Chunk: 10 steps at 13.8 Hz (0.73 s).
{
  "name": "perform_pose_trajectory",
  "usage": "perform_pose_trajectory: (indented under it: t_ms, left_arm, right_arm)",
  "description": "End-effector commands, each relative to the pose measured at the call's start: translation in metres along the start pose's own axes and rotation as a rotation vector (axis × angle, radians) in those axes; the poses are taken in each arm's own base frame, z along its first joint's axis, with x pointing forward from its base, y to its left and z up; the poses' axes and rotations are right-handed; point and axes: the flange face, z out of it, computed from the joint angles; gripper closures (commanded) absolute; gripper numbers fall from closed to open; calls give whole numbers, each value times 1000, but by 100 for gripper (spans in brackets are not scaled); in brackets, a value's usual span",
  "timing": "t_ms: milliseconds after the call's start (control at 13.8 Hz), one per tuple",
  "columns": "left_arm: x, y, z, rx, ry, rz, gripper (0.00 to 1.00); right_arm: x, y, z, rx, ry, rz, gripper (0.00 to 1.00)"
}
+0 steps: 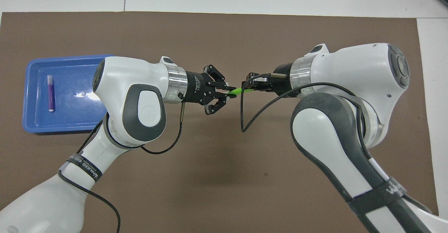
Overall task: Transfer and insert pens with both arms
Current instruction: 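Grasp the green pen with the right gripper, open the left gripper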
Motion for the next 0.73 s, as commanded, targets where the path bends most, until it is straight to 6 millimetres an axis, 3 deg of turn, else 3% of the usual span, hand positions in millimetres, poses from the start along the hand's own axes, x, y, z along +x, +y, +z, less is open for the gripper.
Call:
perform_pose_trajectory:
  t_ms: [0, 218, 435, 653]
  left_arm:
    - [-3, -5, 3, -14, -1, -11, 100]
    - [-4, -5, 3, -18, 7, 8, 0]
    - [-7, -6, 1, -20, 11, 17, 0]
    - [-4, -6, -7, -14, 53, 54, 0]
  right_arm:
    - [0, 0, 1, 5, 14, -15, 100]
    - [7, 4, -7, 1, 35, -16, 100]
    - [11, 10, -17, -73, 42, -62, 100]
    - [15, 23, -43, -160, 13, -101, 100]
